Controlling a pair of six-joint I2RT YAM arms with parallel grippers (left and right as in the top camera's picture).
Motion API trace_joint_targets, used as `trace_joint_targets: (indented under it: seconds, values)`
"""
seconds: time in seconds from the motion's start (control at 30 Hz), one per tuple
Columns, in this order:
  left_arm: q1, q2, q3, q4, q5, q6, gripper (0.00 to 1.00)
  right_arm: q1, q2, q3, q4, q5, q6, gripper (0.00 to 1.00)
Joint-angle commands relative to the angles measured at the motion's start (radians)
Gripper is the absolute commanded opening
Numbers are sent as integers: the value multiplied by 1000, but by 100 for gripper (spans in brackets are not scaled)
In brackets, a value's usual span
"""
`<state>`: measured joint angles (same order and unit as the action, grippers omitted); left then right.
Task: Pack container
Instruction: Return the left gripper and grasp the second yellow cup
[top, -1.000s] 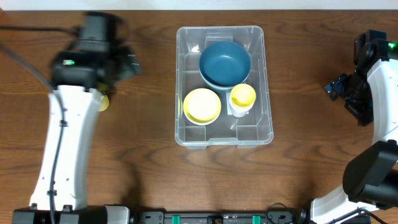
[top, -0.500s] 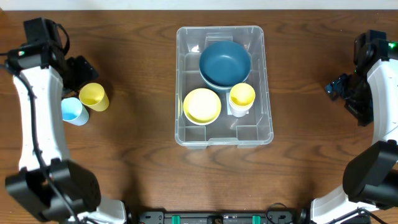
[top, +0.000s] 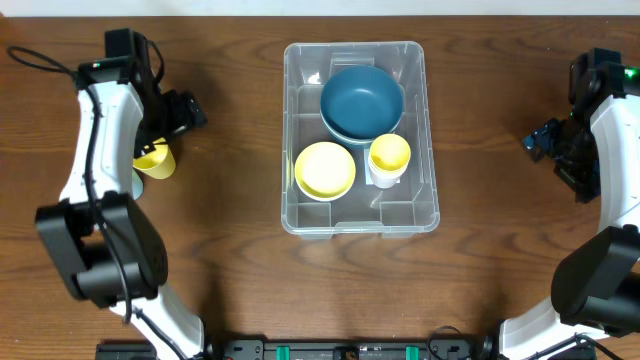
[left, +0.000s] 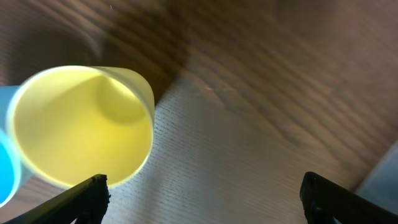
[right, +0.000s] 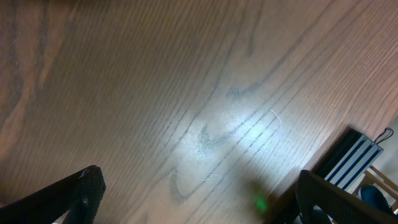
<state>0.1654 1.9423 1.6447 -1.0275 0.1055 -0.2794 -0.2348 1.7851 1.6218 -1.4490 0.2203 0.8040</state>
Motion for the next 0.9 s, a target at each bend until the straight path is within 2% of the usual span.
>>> trace_joint_targets:
  seconds: [0.0,0.37,0.4,0.6,0.7,0.87]
  values:
    - [3,61,-6,0,-3,21,98,-5,5,0,0,11,11,99]
    - [3,106,-6,59,-13,24,100,-5,5,0,0,11,10,99]
    - [3,106,-6,58,-13,24,97,-5,5,0,0,11,10,99]
    - [3,106,-6,53,-13,24,54,-5,5,0,0,11,11,99]
    - [3,106,-6,48,-13,24,43,-5,5,0,0,11,10,99]
    - [3,106,-6,38,-13,24,31,-6,5,0,0,11,11,99]
